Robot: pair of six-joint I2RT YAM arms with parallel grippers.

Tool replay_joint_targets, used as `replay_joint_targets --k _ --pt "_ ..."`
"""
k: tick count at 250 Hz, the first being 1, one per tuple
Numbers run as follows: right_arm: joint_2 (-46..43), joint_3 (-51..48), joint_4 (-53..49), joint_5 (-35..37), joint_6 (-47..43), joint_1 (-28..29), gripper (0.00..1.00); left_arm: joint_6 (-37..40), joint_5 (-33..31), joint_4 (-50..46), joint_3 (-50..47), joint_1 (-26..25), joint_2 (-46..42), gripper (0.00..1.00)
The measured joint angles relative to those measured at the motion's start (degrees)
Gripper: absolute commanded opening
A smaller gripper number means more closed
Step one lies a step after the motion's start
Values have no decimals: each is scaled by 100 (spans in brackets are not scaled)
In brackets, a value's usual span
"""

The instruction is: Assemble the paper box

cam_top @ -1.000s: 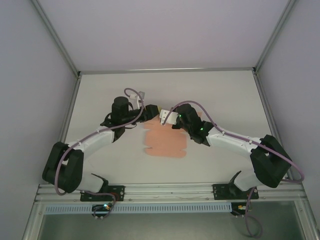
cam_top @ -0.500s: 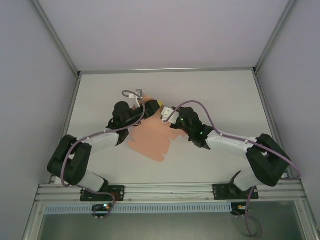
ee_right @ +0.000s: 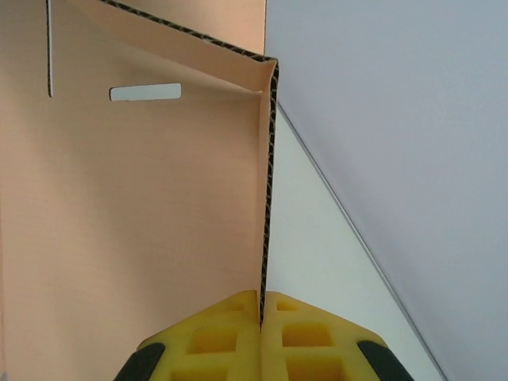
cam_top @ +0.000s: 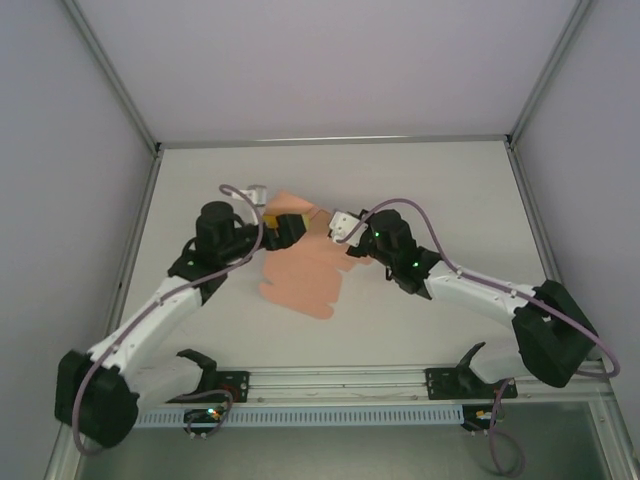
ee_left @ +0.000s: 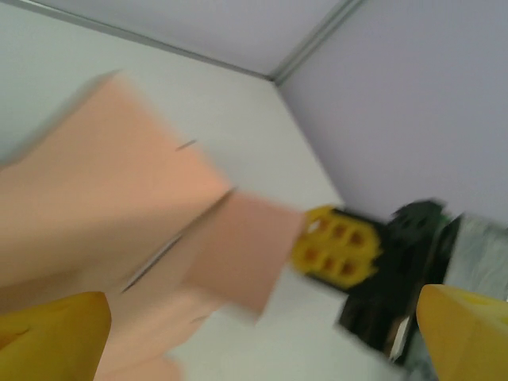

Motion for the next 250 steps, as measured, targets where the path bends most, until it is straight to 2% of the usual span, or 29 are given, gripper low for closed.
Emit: replay_joint_targets --k 20,54,84,130,162,186,195,226,250 --pt "-96 2 -201 -203 -28 -146 0 485 -105 -706 -46 267 -247 100" --pt "-181 70 -673 -713 -42 -374 0 1248 -96 -1185 -420 796 -271 100" --pt "-221 227 -1043 -1167 -31 -535 0 1836 223 -1163 -588 1172 28 93" --pt "-219 435 -1346 -1589 50 -664 0 2358 1049 -651 -592 1204 789 84" --pt "-208 496 -1469 -1790 107 -708 0 2594 1552 -398 -590 1062 1150 69" --pt "-153 573 -1556 -1867 118 -717 0 2704 1628 -260 -590 920 1182 57" --pt "-140 588 -1558 -1884 133 -717 0 2699 1615 -199 -590 892 1167 50" --pt "-131 595 -1602 -1937 214 -717 0 2728 1086 -26 -629 763 979 25" --pt "-131 595 -1609 -1943 269 -745 0 2730 407 118 -813 496 605 21"
